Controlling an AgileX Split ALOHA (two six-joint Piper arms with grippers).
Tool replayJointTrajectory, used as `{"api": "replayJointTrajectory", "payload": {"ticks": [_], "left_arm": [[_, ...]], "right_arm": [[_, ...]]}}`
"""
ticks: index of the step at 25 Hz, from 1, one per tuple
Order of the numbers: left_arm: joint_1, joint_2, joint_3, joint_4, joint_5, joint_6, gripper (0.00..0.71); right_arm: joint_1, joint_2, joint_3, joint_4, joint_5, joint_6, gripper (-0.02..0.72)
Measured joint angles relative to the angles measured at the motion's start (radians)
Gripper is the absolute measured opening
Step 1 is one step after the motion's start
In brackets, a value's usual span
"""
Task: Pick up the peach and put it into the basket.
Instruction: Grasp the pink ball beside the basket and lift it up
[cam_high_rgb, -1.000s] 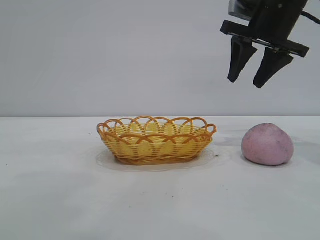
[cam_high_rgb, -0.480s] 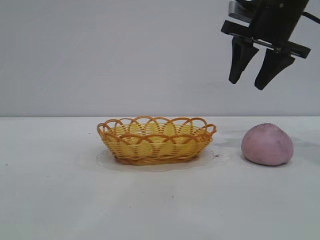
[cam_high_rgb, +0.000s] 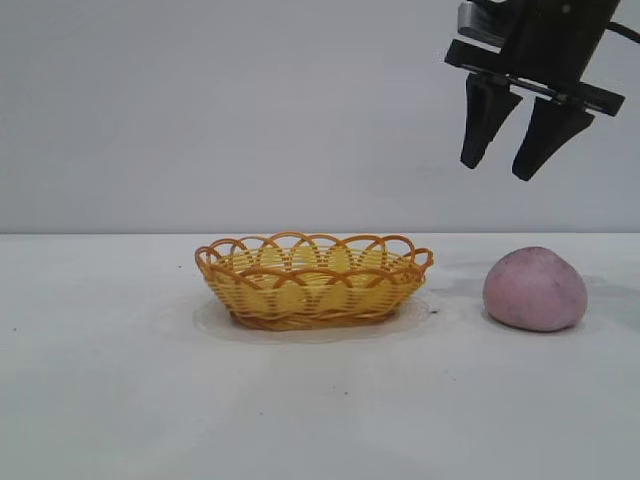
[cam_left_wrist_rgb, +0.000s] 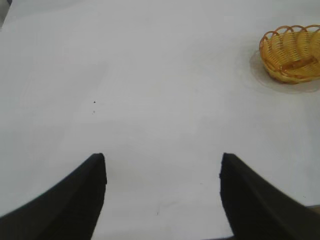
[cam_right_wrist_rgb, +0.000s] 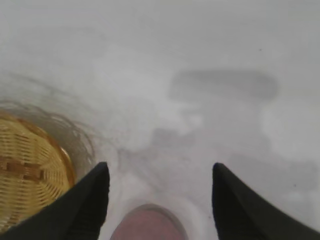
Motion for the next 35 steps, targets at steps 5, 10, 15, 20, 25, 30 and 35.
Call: {"api": "replayJointTrajectory", "payload": {"ticks": [5,10,15,20,25,30,35], "left_arm": [[0.0,0.0,0.002,0.005,0.0,-0.007,0.43],[0.0,0.0,0.002,0.005,0.0,-0.008,0.43],[0.0,0.0,0.002,0.007,0.0,-0.009,0.43],[0.0,0.0,0.002,0.007,0.0,-0.009,0.43],[0.0,0.0,0.002,0.007,0.0,-0.009,0.43],[0.0,0.0,0.002,0.007,0.0,-0.009,0.43],[0.0,0.0,0.002,0.007,0.0,-0.009,0.43]], "right_arm": [[0.0,-0.026,-0.01,-0.021,0.071,-0.005,0.381],[0.0,-0.028,-0.01,-0.028,0.176,-0.007,0.381],[0.0,-0.028,-0.01,-0.045,0.248,0.004,0.381],[0.032,-0.021,-0.01,-0.089,0.25,0.027,0.319],[0.125,0.048,-0.011,-0.182,0.25,0.095,0.323],[0.149,0.122,-0.011,-0.194,0.25,0.129,0.323],[0.149,0.176,-0.011,-0.194,0.247,0.138,0.242]]}}
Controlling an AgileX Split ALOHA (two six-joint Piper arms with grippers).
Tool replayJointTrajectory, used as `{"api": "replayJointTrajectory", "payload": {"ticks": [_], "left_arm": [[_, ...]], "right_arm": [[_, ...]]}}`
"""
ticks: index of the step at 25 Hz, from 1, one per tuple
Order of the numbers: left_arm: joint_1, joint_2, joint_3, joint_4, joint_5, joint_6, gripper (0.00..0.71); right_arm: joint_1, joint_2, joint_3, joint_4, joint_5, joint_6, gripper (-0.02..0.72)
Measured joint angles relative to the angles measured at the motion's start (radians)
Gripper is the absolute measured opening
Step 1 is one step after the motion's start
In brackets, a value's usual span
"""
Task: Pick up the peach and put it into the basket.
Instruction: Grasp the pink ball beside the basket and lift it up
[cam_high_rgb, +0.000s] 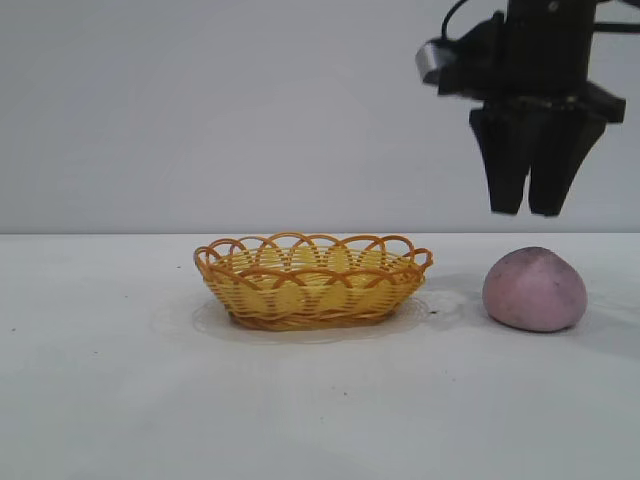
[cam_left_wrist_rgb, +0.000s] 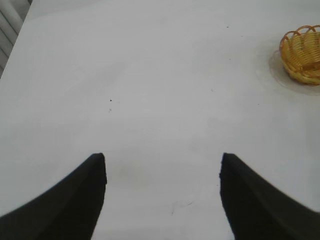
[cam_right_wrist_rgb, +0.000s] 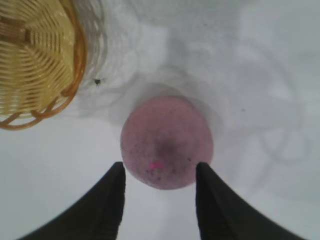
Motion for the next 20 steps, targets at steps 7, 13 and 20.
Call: {"api": "replayJointTrajectory", "payload": {"ticks": [7,13,20], "left_arm": [[0.0,0.0,0.0,0.0,0.0,0.0,0.43],[0.0,0.0,0.0,0.0,0.0,0.0,0.43],[0.0,0.0,0.0,0.0,0.0,0.0,0.43]], "right_arm": [[0.0,-0.026,-0.008,-0.045,0.0,-0.003,0.0],[0.0,-0.144,-0.065,-0.026,0.004,-0.003,0.0],[0.058,-0.18,-0.12,0.095,0.012,-0.003,0.0]]}}
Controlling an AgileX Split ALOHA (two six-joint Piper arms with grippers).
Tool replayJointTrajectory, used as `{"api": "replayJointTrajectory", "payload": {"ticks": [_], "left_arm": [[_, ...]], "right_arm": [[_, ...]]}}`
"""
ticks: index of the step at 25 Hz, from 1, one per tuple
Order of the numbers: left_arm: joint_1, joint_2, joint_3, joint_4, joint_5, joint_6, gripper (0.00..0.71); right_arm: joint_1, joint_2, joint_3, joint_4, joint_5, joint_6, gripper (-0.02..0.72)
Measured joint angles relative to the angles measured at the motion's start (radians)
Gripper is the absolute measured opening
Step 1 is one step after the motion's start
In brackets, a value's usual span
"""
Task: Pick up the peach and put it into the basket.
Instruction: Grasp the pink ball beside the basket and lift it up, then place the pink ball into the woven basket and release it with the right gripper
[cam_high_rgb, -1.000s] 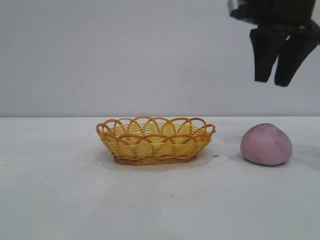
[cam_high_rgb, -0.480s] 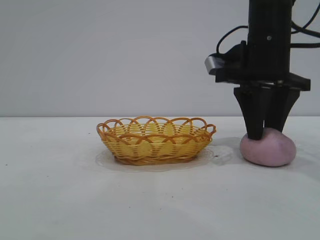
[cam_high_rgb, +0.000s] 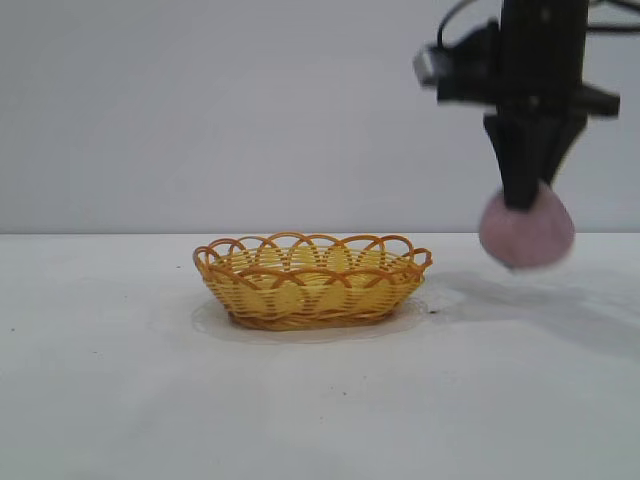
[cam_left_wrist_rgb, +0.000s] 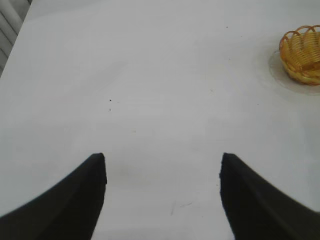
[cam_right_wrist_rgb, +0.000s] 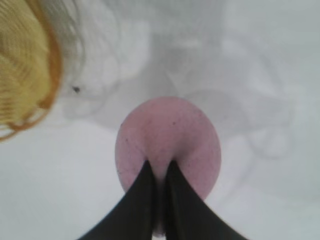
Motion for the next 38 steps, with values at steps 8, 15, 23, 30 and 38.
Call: {"api": "replayJointTrajectory", "payload": {"ticks": [8,15,23,30,38], "left_arm": [[0.0,0.0,0.0,0.0,0.0,0.0,0.43],[0.0,0.0,0.0,0.0,0.0,0.0,0.43],[0.0,0.0,0.0,0.0,0.0,0.0,0.43],[0.0,0.0,0.0,0.0,0.0,0.0,0.43],[0.0,-0.001,0.0,0.0,0.0,0.0,0.43]], "right_arm": [[0.166,0.053,0.0,0.016,-0.101,0.0,0.0],[0.195,0.125,0.0,0.018,-0.166,0.0,0.0],[0.195,0.152,0.0,0.018,-0.175,0.0,0.235],[0.195,0.152,-0.018,0.018,-0.173,0.0,0.326],[0.101,0.115,-0.099,-0.097,-0.079,0.049,0.326]]}}
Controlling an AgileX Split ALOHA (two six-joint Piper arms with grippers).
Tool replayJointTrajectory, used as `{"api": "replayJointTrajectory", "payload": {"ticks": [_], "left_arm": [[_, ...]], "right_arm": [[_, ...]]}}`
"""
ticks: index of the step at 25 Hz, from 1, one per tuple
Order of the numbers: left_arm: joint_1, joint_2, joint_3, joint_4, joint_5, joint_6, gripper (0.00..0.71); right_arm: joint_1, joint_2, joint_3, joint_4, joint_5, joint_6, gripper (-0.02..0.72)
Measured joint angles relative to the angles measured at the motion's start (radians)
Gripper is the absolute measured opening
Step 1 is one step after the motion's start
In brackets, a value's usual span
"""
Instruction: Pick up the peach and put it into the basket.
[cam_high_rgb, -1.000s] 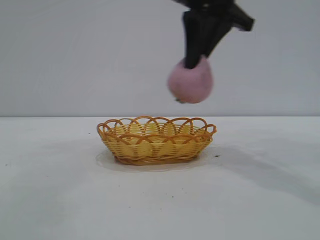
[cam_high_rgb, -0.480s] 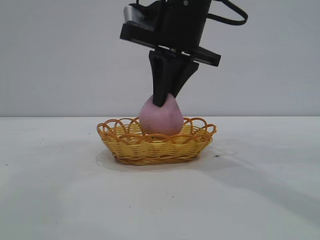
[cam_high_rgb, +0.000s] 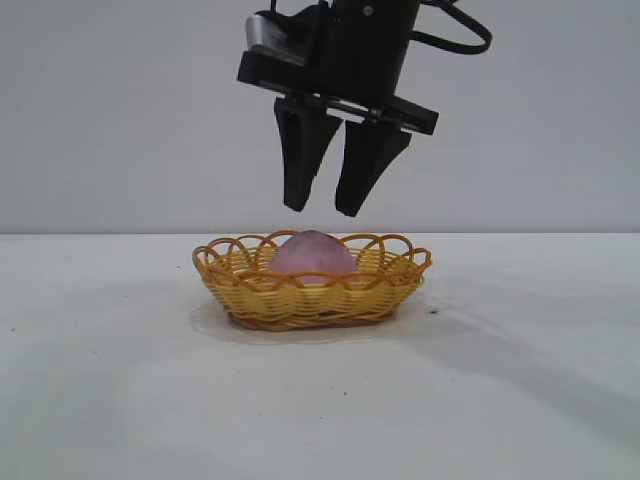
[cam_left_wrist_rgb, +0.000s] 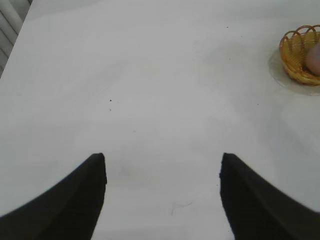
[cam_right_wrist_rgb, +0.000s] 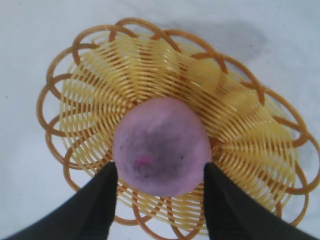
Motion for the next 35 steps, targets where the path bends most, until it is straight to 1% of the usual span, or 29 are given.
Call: {"api": "replayJointTrajectory", "payload": {"ticks": [3,4,5,10,16,21,24,27,32,35], "left_arm": [[0.0,0.0,0.0,0.0,0.0,0.0,0.43],[0.0,0.0,0.0,0.0,0.0,0.0,0.43],[0.0,0.0,0.0,0.0,0.0,0.0,0.43],[0.0,0.0,0.0,0.0,0.0,0.0,0.43],[0.0,0.0,0.0,0.0,0.0,0.0,0.43],[0.0,0.0,0.0,0.0,0.0,0.0,0.43],[0.0,0.0,0.0,0.0,0.0,0.0,0.43],[0.0,0.0,0.0,0.0,0.0,0.0,0.43],[0.0,0.0,0.0,0.0,0.0,0.0,0.43],[0.0,0.0,0.0,0.0,0.0,0.0,0.43]], "right_arm": [[-0.083,-0.015,0.0,-0.059,0.033,0.06,0.326],[-0.117,-0.015,0.0,-0.068,0.038,0.077,0.377],[-0.144,-0.015,0.0,-0.07,0.043,0.086,0.37],[-0.289,-0.015,0.0,-0.083,0.067,0.1,0.37],[-0.412,-0.015,0.0,-0.083,0.081,0.1,0.37],[-0.445,-0.055,0.005,-0.086,0.085,0.097,0.37],[-0.445,-0.129,0.054,-0.07,0.085,0.097,0.37],[-0.445,-0.23,0.153,-0.054,0.085,0.097,0.37],[-0.445,-0.433,0.373,-0.052,0.087,0.097,0.37],[-0.445,-0.585,0.51,-0.052,0.068,0.09,0.37]]}}
